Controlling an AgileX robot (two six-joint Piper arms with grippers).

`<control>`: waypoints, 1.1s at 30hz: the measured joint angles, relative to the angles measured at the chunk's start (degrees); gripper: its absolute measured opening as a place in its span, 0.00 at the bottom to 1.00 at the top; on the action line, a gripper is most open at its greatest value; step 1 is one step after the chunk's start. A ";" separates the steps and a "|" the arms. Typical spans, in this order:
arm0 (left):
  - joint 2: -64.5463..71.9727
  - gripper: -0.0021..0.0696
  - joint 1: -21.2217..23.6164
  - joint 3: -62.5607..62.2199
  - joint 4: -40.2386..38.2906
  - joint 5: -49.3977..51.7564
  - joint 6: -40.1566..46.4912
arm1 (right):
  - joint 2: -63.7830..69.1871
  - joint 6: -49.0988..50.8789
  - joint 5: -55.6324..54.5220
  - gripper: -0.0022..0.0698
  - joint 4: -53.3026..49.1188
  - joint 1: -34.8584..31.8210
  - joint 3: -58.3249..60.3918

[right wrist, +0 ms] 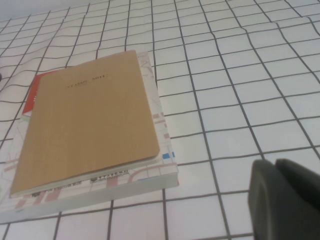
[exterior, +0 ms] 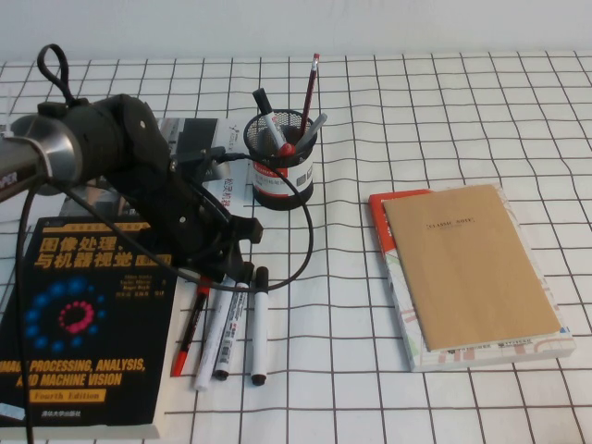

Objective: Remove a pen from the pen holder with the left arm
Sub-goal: 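Take a marker out of the pen holder and lay it on the table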

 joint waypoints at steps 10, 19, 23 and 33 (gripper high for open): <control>-10.79 0.29 -0.44 0.00 9.71 0.42 -0.19 | 0.00 0.00 0.00 0.01 0.00 0.00 0.00; -34.97 0.06 -4.39 11.74 21.11 -11.78 -2.21 | 0.00 0.00 0.00 0.01 0.00 0.00 0.00; -47.59 0.03 -4.55 25.19 21.57 -22.78 -2.88 | 0.00 0.00 0.00 0.01 0.00 0.00 0.00; -78.45 0.03 -4.55 50.87 21.69 -39.98 -3.07 | 0.00 0.00 0.00 0.01 0.00 0.00 0.00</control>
